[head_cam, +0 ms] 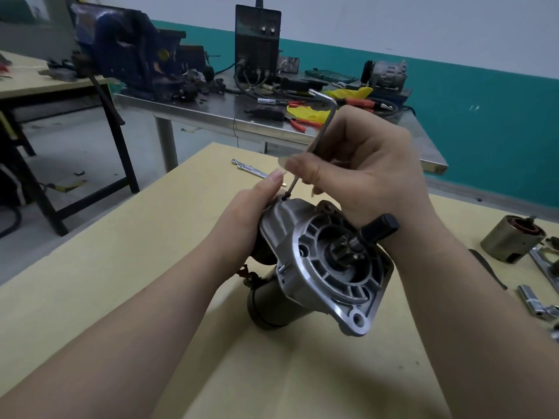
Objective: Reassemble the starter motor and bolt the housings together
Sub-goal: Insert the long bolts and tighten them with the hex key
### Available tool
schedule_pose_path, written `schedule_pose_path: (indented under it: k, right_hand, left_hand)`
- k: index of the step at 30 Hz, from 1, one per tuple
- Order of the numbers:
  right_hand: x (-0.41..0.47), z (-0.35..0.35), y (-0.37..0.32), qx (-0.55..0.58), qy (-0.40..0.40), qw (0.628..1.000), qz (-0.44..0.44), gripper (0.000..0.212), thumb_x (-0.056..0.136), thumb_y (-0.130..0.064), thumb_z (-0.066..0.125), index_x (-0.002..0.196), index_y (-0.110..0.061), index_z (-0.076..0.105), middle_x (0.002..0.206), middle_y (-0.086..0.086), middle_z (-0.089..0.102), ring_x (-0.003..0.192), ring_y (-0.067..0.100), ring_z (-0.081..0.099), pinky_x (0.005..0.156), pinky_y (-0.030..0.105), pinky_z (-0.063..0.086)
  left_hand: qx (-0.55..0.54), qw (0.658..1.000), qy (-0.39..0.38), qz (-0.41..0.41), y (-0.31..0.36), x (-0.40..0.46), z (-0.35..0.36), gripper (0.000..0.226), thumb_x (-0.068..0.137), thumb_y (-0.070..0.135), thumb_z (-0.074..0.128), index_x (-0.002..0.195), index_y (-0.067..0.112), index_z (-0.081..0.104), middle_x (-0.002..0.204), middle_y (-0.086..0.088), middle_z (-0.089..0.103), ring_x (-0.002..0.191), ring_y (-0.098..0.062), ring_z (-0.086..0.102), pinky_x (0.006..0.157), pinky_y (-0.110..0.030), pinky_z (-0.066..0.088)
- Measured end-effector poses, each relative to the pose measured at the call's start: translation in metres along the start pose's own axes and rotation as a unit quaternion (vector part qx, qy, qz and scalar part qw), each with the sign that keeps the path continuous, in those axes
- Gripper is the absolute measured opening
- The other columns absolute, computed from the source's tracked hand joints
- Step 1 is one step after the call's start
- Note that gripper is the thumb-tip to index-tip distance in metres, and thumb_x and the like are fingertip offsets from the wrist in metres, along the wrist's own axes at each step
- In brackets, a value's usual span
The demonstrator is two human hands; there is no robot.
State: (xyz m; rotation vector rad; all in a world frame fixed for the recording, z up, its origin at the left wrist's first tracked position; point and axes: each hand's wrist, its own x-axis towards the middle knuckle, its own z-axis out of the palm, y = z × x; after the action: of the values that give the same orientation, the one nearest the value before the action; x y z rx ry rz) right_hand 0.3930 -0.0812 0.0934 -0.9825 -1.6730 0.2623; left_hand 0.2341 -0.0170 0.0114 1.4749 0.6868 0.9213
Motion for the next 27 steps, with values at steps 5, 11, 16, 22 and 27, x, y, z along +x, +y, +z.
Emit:
schedule_pose_path:
  k: [5,11,16,22,27]
  right_hand:
    - [-0.004,0.001,0.007,0.101,-0.047,0.994,0.012,0.033,0.094,-0.01,0.076,0.124,-0.022,0.067,0.088,0.002,0.079,0.082,0.017,0.077,0.07,0.017,0.055]
    - [-0.009,-0.006,0.012,0.068,-0.074,0.995,0.002,0.019,0.103,-0.007,0.062,0.116,-0.018,0.071,0.094,0.001,0.079,0.09,0.026,0.075,0.076,0.036,0.058]
    - [-0.01,0.0,0.005,0.043,-0.004,0.999,0.03,0.01,0.089,-0.019,0.082,0.088,-0.024,0.074,0.083,-0.001,0.077,0.081,0.021,0.077,0.072,0.047,0.063]
    - [-0.011,0.001,0.004,-0.006,0.035,0.998,0.053,0.027,0.081,-0.033,0.09,0.081,-0.012,0.073,0.076,0.002,0.072,0.071,0.022,0.068,0.066,0.044,0.057]
    - [-0.005,-0.015,-0.004,0.034,-0.03,0.997,0.066,0.033,0.093,-0.042,0.074,0.117,-0.02,0.072,0.1,-0.007,0.078,0.095,0.01,0.073,0.074,0.029,0.056]
  left_hand:
    - [-0.003,1.0,0.02,-0.006,0.0,0.002,0.002,0.057,0.085,0.08,0.047,0.069,0.036,0.078,0.066,0.006,0.069,0.062,-0.011,0.066,0.075,-0.041,0.043]
    - [0.044,0.998,0.041,-0.025,0.003,0.002,0.002,0.066,0.085,0.087,0.049,0.075,0.029,0.079,0.067,0.005,0.068,0.06,-0.012,0.064,0.071,-0.039,0.045]
    - [0.014,0.995,0.005,0.103,-0.002,-0.003,-0.007,0.047,0.104,0.06,0.053,0.105,0.023,0.082,0.096,-0.01,0.078,0.086,-0.023,0.073,0.078,-0.034,0.058]
    - [-0.055,0.988,-0.022,0.14,0.005,-0.005,-0.007,0.039,0.099,0.054,0.072,0.105,0.016,0.083,0.1,-0.01,0.079,0.09,-0.024,0.074,0.081,-0.033,0.06]
    - [-0.082,0.992,-0.035,0.09,0.009,-0.004,-0.007,0.042,0.091,0.06,0.079,0.097,0.019,0.085,0.095,-0.009,0.08,0.084,-0.024,0.073,0.079,-0.037,0.061]
